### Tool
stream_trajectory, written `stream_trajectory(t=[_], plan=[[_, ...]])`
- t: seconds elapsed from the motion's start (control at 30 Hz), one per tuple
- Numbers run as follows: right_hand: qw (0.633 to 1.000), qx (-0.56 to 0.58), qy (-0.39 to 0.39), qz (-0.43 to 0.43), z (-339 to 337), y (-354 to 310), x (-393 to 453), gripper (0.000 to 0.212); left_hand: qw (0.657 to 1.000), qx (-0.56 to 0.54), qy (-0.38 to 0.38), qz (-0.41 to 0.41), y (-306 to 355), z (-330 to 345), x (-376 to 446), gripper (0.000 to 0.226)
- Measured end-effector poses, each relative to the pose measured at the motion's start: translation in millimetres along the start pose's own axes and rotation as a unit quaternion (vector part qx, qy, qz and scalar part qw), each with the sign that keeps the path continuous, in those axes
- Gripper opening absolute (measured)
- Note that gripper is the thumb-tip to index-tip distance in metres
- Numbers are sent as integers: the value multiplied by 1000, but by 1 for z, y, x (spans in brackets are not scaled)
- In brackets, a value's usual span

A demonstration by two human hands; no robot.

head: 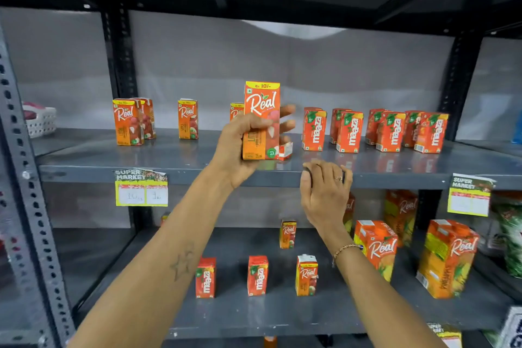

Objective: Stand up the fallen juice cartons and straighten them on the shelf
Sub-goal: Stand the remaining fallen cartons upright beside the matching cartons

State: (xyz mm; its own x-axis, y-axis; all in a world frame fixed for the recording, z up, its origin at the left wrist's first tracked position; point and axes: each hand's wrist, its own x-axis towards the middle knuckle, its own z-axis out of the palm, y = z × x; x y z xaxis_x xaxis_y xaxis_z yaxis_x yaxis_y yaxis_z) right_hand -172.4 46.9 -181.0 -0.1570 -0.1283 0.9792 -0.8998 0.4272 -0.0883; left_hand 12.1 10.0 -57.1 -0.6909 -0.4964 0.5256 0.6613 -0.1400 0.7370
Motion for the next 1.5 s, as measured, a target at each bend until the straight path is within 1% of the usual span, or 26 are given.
stream_trajectory(t=[0.07,0.13,0.2,0.27,0.33,0.37,0.47,0.57,0.63,0.73,0.87,0.97,1.0,1.03,1.1,1.13,1.17,1.2,1.23,1.27,1.3,1.33,1.37,1.43,1.47,1.5], plan=[[1000,11,-8,3,-1,-1,0,30,996,62,60,15,8,-17,11,24],[1000,18,-12,6,-4,-2,1,31,976,159,145,19,18,-45,25,33],[1000,9,-16,5,-5,-3,1,33,939,276,203,23,29,-79,39,39],[1000,4,-22,5,-6,-4,1,34,890,369,266,24,39,-108,48,45],[1000,5,-28,7,-7,-3,0,34,844,428,323,16,49,-128,53,52],[1000,3,-29,8,-6,-4,0,34,829,445,339,13,54,-138,54,55],[1000,4,-26,12,-5,-3,0,34,794,492,357,-16,64,-160,55,58],[1000,4,-15,14,-1,-2,0,39,769,535,346,-51,69,-170,56,52],[1000,6,-11,17,1,-2,0,46,768,548,326,-63,70,-170,59,50],[1000,8,0,14,3,-1,-1,49,757,565,320,-74,69,-171,64,50],[1000,13,13,10,6,0,-1,50,764,551,326,-74,67,-175,68,52],[999,17,29,10,8,1,-1,50,743,578,326,-85,68,-176,70,53],[999,20,35,9,9,1,-1,49,729,590,341,-62,67,-174,71,53],[999,22,40,8,10,1,-1,49,709,605,362,-14,65,-171,70,51],[998,26,52,7,13,2,-1,48,670,629,373,125,57,-159,71,43],[998,27,58,7,14,2,-1,48,666,634,347,184,51,-150,74,38],[997,29,64,5,14,2,0,47,675,639,299,217,44,-139,78,33],[997,29,69,3,14,2,0,45,691,647,233,225,36,-126,83,32],[997,29,70,1,14,3,-1,41,701,664,153,208,27,-112,87,34],[997,29,70,-1,14,3,-1,38,701,689,62,171,17,-99,92,39],[997,28,69,-1,14,4,-1,35,687,715,-27,127,6,-87,96,46],[997,28,69,-2,14,4,-1,34,662,738,-99,82,-6,-78,100,53],[997,27,69,-4,15,4,0,34,631,760,-149,45,-17,-74,104,58],[997,27,67,-5,15,5,0,34,576,796,-183,-21,-32,-76,112,61],[997,28,66,-4,15,5,0,34,565,802,-186,-52,-36,-79,115,60],[998,28,64,-3,15,5,0,34,566,800,-183,-75,-38,-81,114,59]])
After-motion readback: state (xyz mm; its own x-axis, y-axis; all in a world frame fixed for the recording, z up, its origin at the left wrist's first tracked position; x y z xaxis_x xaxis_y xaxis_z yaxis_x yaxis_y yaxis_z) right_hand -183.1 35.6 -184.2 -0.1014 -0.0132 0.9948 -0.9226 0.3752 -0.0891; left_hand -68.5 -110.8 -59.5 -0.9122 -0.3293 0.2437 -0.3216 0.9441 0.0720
